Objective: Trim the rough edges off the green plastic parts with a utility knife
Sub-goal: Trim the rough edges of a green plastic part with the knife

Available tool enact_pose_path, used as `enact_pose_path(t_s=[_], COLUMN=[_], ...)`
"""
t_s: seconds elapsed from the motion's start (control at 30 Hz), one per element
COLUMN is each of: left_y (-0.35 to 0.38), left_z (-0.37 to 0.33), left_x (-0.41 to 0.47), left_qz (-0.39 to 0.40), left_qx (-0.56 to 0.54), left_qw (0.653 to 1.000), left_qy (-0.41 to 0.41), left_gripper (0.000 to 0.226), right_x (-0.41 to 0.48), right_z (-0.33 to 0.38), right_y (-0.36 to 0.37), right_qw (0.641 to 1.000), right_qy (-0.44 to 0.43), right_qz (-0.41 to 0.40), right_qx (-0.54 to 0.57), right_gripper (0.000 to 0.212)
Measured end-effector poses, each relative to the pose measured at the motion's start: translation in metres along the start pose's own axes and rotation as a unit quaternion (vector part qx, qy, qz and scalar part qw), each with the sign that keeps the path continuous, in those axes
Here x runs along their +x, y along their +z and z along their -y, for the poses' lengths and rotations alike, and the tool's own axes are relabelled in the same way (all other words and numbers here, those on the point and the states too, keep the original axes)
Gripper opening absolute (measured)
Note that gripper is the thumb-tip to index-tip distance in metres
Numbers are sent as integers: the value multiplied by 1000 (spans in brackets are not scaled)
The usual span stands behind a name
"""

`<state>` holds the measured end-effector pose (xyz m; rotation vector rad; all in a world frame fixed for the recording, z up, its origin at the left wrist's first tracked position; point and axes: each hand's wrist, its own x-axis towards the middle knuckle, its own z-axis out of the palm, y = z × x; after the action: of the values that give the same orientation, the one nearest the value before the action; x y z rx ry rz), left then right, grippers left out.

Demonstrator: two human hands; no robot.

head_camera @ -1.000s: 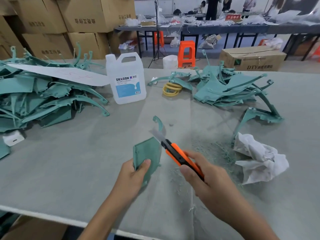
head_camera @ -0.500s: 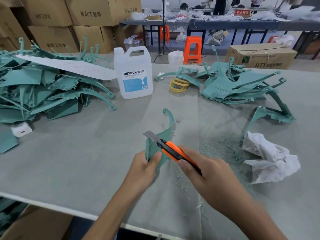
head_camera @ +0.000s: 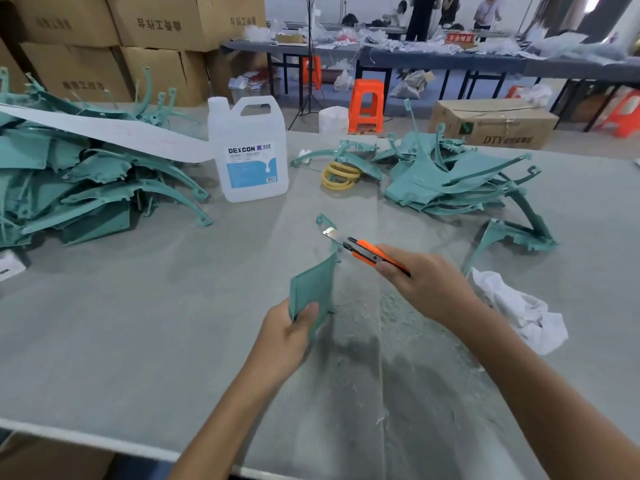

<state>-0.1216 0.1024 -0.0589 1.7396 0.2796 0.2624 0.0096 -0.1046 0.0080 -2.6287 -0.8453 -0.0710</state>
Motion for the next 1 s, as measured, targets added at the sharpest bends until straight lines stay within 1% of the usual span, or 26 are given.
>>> enact_pose_path(t_s=[0.07,0.13,0.2,0.27,0.33,0.4,0.5,0.6,0.67,0.77,0.87,0.93,1.0], left_y=[-5,-13,-22,-30,-34,-34,-35,-37,-37,-36,-36,-37,-38], left_z=[4,11,17,20,24,25,25,25,26,25,25,26,25], left_x=[2,1,1,1,3,4,4,3,4,5,7,8,9], left_qz=[-21,-14,10,26,37,47,45,51,46,26,21,21,24], left_qx=[-99,-227,-311,-338,-336,-336,-362,-373,-381,-396,-409,-415,-417], left_qw=[994,970,944,933,932,930,920,917,913,907,901,897,895], left_qy=[-37,-81,-108,-123,-130,-140,-139,-132,-137,-142,-146,-152,-154], left_gripper=[15,24,35,38,36,35,30,28,29,29,29,33,36], right_x=[31,57,79,99,118,131,143,148,146,132,95,60,27], right_z=[-17,-28,-32,-32,-30,-29,-26,-27,-27,-22,-5,9,24], right_y=[7,17,26,34,39,43,58,74,76,66,53,49,48], right_qw=[998,994,992,990,986,983,989,991,993,999,990,987,988], right_qy=[-8,-12,-15,-40,-58,-53,-25,-11,-1,33,34,-1,-34], right_qz=[54,103,122,134,154,172,141,86,67,12,-48,-47,-24], right_qx=[7,17,17,-7,-30,-27,-38,-99,-102,-3,125,154,149], right_gripper=[33,33,36,35,30,26,26,32,32,37,35,33,42])
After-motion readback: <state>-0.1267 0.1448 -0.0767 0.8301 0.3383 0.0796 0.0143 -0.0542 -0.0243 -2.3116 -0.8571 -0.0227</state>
